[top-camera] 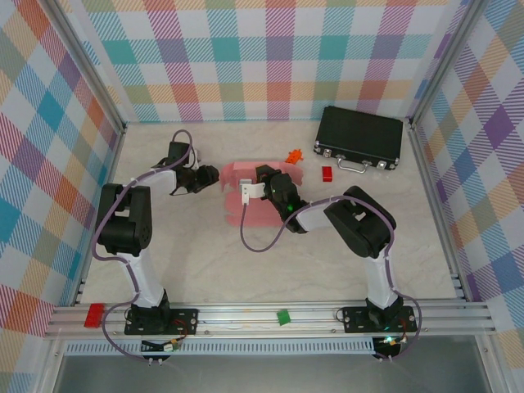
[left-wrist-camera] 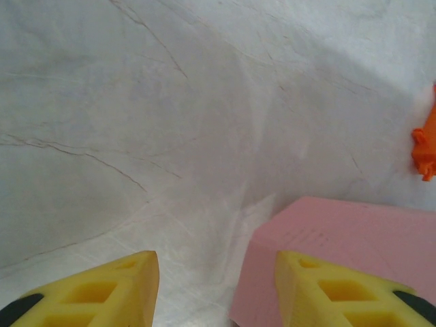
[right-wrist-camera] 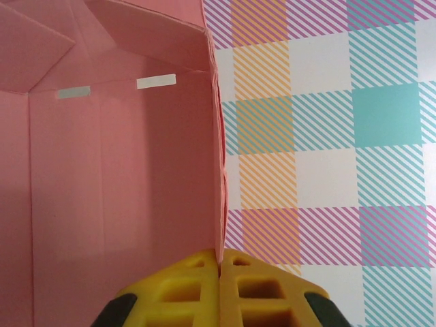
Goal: Fold the paper box
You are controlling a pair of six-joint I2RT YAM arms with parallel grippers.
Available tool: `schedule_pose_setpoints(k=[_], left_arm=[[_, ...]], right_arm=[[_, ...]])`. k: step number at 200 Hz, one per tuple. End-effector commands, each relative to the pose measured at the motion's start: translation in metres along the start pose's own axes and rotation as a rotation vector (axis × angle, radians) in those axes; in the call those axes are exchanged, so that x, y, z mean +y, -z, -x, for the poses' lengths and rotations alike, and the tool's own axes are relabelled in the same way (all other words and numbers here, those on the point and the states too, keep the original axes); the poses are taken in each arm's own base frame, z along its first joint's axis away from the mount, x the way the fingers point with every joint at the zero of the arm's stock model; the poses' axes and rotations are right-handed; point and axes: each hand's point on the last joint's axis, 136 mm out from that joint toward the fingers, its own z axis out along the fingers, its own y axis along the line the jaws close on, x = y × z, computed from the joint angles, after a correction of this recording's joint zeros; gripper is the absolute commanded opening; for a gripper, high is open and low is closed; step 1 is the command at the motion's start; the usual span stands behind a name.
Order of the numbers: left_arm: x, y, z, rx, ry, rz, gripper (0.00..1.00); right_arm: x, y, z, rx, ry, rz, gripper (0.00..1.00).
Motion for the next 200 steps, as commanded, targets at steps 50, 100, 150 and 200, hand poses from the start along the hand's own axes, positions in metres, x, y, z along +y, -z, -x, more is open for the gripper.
schedule_pose_setpoints(k=[50,100,150,200], left_arm=[[-0.032,0.010,-0.016,0.053,-0.059,-0.125,0.46],[-0.044,0.012,-0.018,0.055,-0.073,-0.161,0.46],[-0.048,0.018,-0.010,0.015,-0.074,-0.153,0.46],[-0.043,0.019,-0.001,-0.015,-0.059,-0.113,0.47]], right_arm=[[0.000,-0.007,0.003,0.011,-0.014,-0.017,0.06],[0.001,-0.007,0.003,0.015,-0.015,-0.016,0.06],[0.001,-0.008,0.003,0.019,-0.015,-0.019,0.06],[-0.001,-0.012,0.002,0.023,-0.013,-0.018,0.07]])
